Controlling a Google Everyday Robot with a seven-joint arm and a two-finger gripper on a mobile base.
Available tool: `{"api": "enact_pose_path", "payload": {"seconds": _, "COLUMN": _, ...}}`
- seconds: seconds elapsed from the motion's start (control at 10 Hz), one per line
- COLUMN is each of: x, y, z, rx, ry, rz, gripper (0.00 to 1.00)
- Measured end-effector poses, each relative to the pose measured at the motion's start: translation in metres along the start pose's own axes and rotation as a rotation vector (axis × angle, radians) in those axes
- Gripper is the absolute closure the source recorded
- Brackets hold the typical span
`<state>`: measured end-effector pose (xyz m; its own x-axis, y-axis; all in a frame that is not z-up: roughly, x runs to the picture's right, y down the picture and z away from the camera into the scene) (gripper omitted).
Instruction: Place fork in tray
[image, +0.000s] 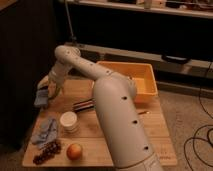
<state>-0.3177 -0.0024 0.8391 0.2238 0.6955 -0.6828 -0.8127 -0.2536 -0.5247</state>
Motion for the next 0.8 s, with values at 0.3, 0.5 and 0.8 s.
{"api": "enact_pose_path", "payload": {"seconds": 0.3, "x": -0.002, "y": -0.007, "z": -0.021, "rx": 0.026, "ry": -0.067, "rz": 0.056, "gripper": 0.2}}
{"api": "enact_pose_path", "payload": {"seconds": 0.5, "x": -0.005, "y": -0.031, "z": -0.068, "rx": 0.037, "ry": -0.155, "rz": 0.121, "gripper": 0.2}}
{"api": "enact_pose_path", "payload": {"seconds": 0.8, "x": 0.015, "y": -0.075, "z": -0.142, "rx": 0.061, "ry": -0.278, "rz": 0.216, "gripper": 0.2}}
